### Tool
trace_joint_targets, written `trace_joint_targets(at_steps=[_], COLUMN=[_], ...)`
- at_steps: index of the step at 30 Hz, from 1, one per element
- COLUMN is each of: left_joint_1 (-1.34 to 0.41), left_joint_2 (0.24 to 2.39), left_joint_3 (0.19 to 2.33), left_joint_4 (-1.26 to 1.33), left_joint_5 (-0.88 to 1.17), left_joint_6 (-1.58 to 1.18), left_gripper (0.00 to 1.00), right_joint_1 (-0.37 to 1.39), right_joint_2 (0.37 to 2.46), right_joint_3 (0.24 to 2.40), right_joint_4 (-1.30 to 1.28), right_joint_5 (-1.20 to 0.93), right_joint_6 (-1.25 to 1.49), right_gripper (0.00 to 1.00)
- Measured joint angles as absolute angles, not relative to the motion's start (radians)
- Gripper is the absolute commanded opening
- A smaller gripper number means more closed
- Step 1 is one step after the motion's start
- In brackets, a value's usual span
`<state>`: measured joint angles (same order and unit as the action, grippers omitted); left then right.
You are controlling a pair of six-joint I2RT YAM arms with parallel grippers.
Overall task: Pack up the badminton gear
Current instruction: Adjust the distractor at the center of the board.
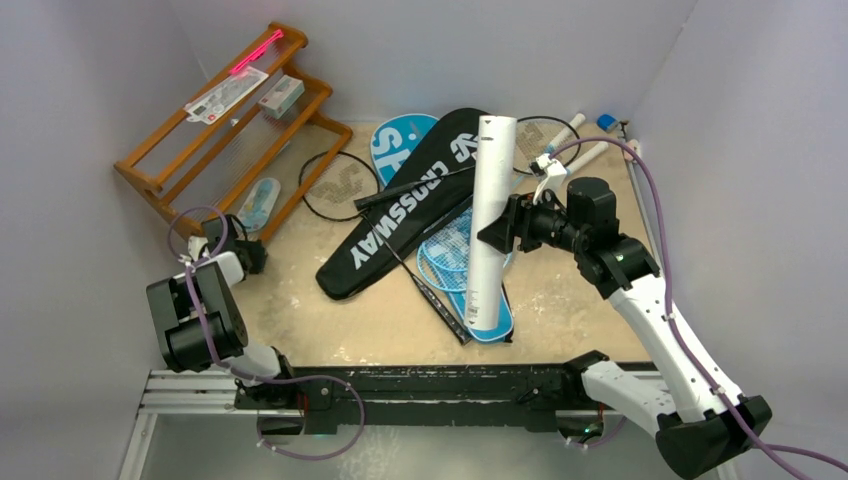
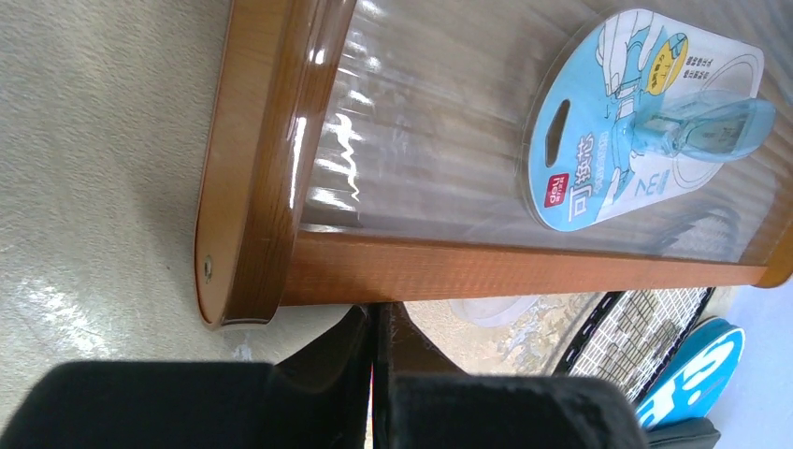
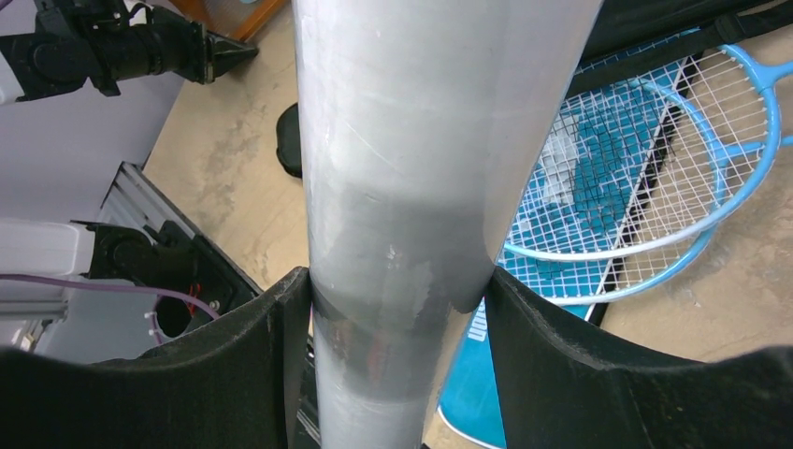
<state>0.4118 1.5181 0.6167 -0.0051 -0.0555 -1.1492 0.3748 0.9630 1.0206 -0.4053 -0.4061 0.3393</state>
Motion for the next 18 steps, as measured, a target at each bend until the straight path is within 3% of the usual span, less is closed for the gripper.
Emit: trace_joint_targets(at_steps=[4, 9, 12, 15, 17, 18], left_joint_1=[0.414, 0.364, 0.286, 0.231, 0.218, 0.217], left_joint_2=[1.516, 1.464, 1.391, 1.335, 1.322, 1.322], left_joint_3=[0.617, 0.591, 0.562, 0.535, 0.529, 0.529], left_joint_4=[-0.004, -0.016, -0.054, -0.101, -0.123, -0.13], left_joint_5=[-0.047, -0.103, -0.223, -0.306, -0.347, -0.364], left_joint_6=[-1.151, -1.166, -1.154, -1.11, -1.071, -1.045], left_gripper=[0.0, 0.25, 0.29, 0.22, 0.12, 0.01], right_joint_1=[0.375, 0.375, 0.375, 0.375, 0.375, 0.375], right_joint_2=[0.963, 0.962, 0.962, 0.962, 0.962, 0.962], right_joint_3=[1.021, 1.021, 1.021, 1.021, 1.021, 1.021], right_joint_4=[-0.406, -0.405, -0.405, -0.405, -0.405, -0.405], right_joint_5=[-0.403, -0.402, -0.402, -0.403, -0.403, -0.403], right_joint_6=[0.339, 0.339, 0.339, 0.339, 0.339, 0.339], right_gripper=[0.36, 0.37, 0.36, 0.36, 0.36, 0.36])
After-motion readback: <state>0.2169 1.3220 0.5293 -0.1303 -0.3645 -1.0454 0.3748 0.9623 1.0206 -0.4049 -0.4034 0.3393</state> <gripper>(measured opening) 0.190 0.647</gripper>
